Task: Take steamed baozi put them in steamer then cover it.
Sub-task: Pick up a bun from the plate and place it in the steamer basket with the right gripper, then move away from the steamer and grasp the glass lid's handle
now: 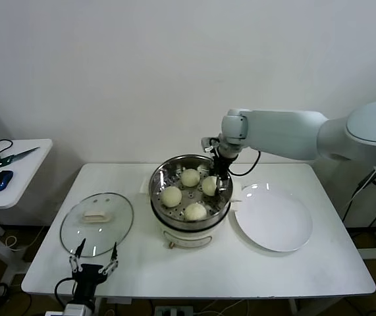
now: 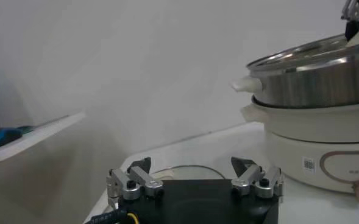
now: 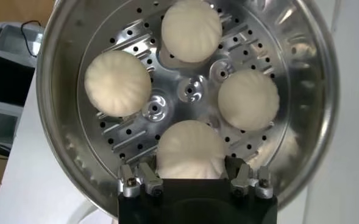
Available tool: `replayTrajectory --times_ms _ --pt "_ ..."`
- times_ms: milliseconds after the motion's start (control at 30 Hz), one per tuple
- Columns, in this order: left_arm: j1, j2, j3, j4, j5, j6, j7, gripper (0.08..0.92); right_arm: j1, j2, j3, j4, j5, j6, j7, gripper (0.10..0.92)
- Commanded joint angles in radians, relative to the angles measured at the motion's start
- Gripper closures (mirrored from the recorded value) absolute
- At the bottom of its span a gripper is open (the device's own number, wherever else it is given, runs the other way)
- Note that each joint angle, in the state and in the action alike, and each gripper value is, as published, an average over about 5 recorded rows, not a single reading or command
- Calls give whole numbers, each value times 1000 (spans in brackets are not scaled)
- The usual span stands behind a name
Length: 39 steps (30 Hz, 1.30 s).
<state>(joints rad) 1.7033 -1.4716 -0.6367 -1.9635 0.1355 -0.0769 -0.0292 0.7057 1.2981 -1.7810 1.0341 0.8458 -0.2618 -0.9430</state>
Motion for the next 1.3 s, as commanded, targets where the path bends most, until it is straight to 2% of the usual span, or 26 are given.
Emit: replayTrajectory --times_ms 33,200,400,633,767,933,1133,1300 --pt "-7 0 1 5 0 2 1 177 -33 16 -12 -4 -11 -4 20 304" --pt "-9 3 0 6 1 2 1 177 -29 6 6 6 -31 -17 20 291" --pt "-8 4 -1 5 1 3 0 177 -9 -19 29 32 -48 -16 -3 214" --pt "-8 5 -3 1 2 5 0 177 26 -82 93 53 -45 22 -35 203" --pt "-7 4 -5 -1 5 6 0 177 56 -145 126 66 6 84 -22 203" --pt "-13 2 -7 -7 15 12 0 177 59 -241 163 73 64 264 144 203" --pt "-25 -6 -23 -10 25 17 -1 177 -66 -413 295 155 95 440 473 203" --pt "-17 -7 -38 -17 25 17 -2 177 -286 -547 554 224 66 479 668 203"
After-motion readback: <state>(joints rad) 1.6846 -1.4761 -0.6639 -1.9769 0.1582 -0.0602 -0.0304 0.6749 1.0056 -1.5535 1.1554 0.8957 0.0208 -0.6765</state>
